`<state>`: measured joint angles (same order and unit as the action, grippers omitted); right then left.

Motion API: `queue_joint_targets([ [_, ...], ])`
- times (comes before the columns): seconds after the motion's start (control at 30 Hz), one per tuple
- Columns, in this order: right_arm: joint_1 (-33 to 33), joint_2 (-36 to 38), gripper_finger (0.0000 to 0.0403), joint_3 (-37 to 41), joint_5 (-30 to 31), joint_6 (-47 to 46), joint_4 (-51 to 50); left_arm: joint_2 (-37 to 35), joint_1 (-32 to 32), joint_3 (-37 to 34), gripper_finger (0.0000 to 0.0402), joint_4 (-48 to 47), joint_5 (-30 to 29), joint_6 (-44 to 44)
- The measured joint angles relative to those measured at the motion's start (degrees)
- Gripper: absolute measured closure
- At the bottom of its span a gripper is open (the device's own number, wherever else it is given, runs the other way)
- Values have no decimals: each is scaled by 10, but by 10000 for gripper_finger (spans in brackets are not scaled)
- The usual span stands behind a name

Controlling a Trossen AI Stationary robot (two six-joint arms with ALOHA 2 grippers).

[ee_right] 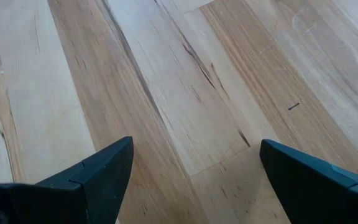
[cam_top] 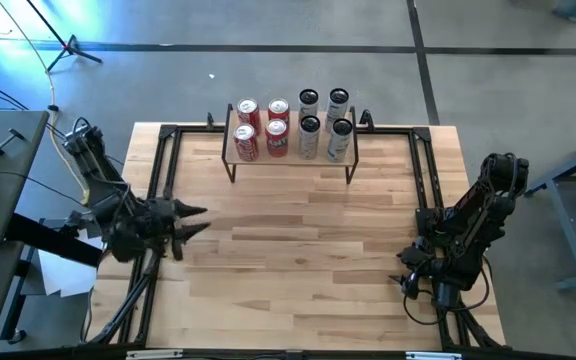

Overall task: Place canned beverage on shelf
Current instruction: Return to Home Position

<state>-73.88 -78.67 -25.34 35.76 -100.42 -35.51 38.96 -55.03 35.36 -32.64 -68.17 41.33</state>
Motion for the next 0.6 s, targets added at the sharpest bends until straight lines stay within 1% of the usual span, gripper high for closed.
queue_joint_targets([
  [0.07, 0, 0, 64, 0, 0, 0, 0, -33, 8, -26, 231, 69, 41, -89],
  [0.13, 0, 0, 64, 0, 0, 0, 0, -67, 21, -50, 231, 123, 81, -159],
  [0.23, 0, 0, 64, 0, 0, 0, 0, -113, 46, -84, 231, 186, 145, -234],
  [0.43, 0, 0, 64, 0, 0, 0, 0, -173, 127, -161, 231, 292, 280, -311],
  [0.5, 0, 0, 64, 0, 0, 0, 0, -183, 157, -183, 231, 338, 321, -328],
  [0.6, 0, 0, 64, 0, 0, 0, 0, -186, 201, -208, 231, 393, 367, -361],
])
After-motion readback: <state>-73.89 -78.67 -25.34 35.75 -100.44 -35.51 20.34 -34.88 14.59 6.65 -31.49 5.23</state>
